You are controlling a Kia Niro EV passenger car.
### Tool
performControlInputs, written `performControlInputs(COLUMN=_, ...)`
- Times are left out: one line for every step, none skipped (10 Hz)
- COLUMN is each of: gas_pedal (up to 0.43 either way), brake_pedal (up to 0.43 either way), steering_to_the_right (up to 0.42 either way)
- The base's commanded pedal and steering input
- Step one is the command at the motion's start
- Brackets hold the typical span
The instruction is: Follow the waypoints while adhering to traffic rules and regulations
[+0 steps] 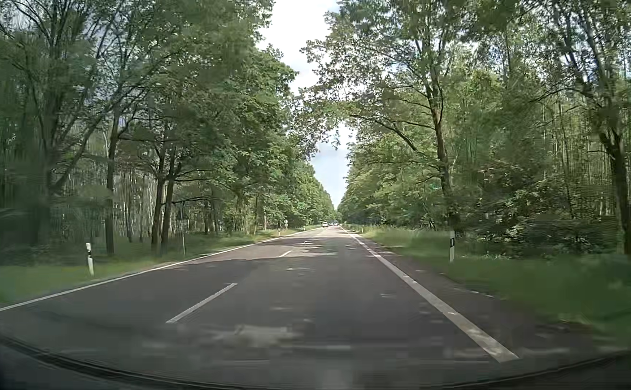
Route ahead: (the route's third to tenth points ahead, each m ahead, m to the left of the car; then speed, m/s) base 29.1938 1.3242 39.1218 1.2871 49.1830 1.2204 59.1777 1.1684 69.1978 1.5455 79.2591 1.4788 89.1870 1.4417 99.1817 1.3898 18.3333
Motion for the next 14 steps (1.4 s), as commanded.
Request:
performControlInputs(gas_pedal=0.098, brake_pedal=0.030, steering_to_the_right=-0.003)
performControlInputs(gas_pedal=0.098, brake_pedal=0.037, steering_to_the_right=-0.003)
performControlInputs(gas_pedal=0.098, brake_pedal=0.037, steering_to_the_right=-0.002)
performControlInputs(gas_pedal=0.098, brake_pedal=0.037, steering_to_the_right=-0.003)
performControlInputs(gas_pedal=0.098, brake_pedal=0.037, steering_to_the_right=-0.002)
performControlInputs(gas_pedal=0.098, brake_pedal=0.037, steering_to_the_right=-0.002)
performControlInputs(gas_pedal=0.098, brake_pedal=0.037, steering_to_the_right=-0.002)
performControlInputs(gas_pedal=0.098, brake_pedal=0.030, steering_to_the_right=-0.001)
performControlInputs(gas_pedal=0.098, brake_pedal=0.037, steering_to_the_right=-0.001)
performControlInputs(gas_pedal=0.098, brake_pedal=0.037, steering_to_the_right=-0.001)
performControlInputs(gas_pedal=0.098, brake_pedal=0.037, steering_to_the_right=-0.001)
performControlInputs(gas_pedal=0.098, brake_pedal=0.037, steering_to_the_right=-0.001)
performControlInputs(gas_pedal=0.098, brake_pedal=0.037, steering_to_the_right=-0.001)
performControlInputs(gas_pedal=0.098, brake_pedal=0.037, steering_to_the_right=-0.001)
